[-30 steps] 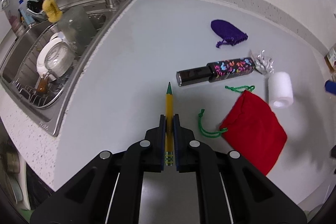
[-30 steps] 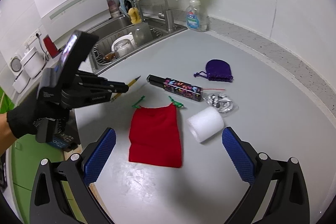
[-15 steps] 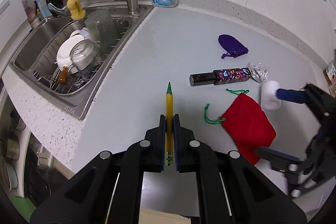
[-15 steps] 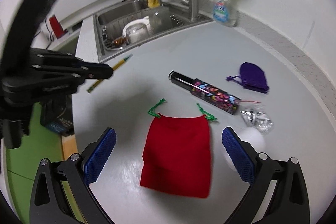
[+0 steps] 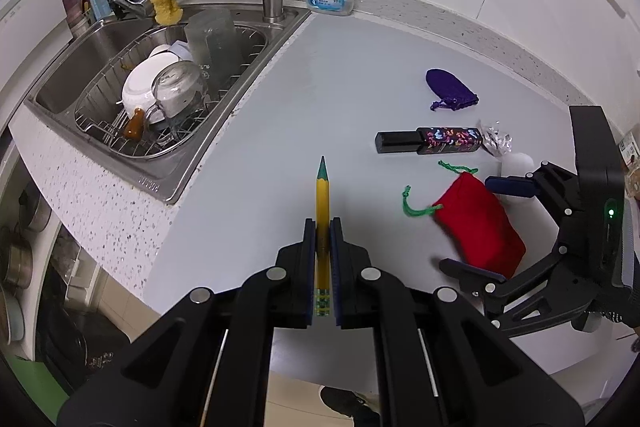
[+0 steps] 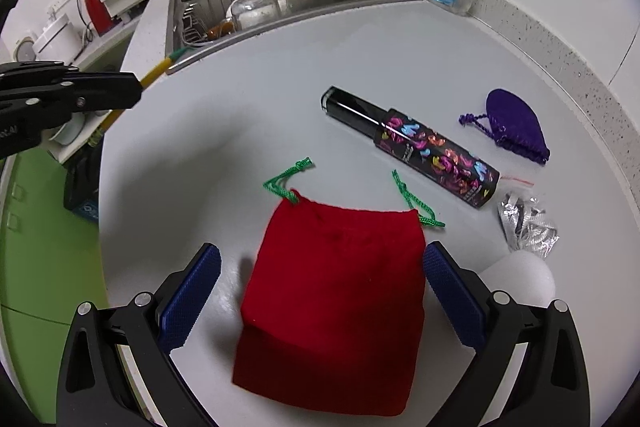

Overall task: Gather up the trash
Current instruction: 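Hold the pencil in the left tool while the right tool grasps the red pouch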

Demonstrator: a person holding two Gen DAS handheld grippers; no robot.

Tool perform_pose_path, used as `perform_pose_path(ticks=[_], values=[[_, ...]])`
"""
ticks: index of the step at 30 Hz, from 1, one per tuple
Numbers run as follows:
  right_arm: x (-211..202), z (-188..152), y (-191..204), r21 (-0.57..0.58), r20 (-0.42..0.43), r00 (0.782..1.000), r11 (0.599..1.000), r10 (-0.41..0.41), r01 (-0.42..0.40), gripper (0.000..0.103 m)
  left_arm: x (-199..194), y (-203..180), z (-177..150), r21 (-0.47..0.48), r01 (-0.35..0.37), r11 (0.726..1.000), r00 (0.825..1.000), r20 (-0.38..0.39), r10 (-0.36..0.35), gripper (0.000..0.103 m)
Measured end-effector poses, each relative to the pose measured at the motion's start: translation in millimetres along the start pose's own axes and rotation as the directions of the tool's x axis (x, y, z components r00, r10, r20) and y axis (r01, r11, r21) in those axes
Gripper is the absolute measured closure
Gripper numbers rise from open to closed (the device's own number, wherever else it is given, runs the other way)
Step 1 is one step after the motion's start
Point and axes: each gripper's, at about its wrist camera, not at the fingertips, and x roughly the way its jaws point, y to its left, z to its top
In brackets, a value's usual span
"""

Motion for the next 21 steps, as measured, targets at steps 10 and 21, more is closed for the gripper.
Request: perform_pose_path(ticks=[10,21], values=[[-7,-8,-7,0.015,0.004,1.000,1.000,-0.010,0.010,0.066,-1,-4,-4,-0.006,0.008,1.000,1.000,0.002,-0.008,0.097],[-38,-7,1,0.011,0.068,0.998,1.000,0.009,-0.010,0.099,-18,-11,-15,-0.020,0.006,1.000,1.000,0.030,-0.006,0.097]])
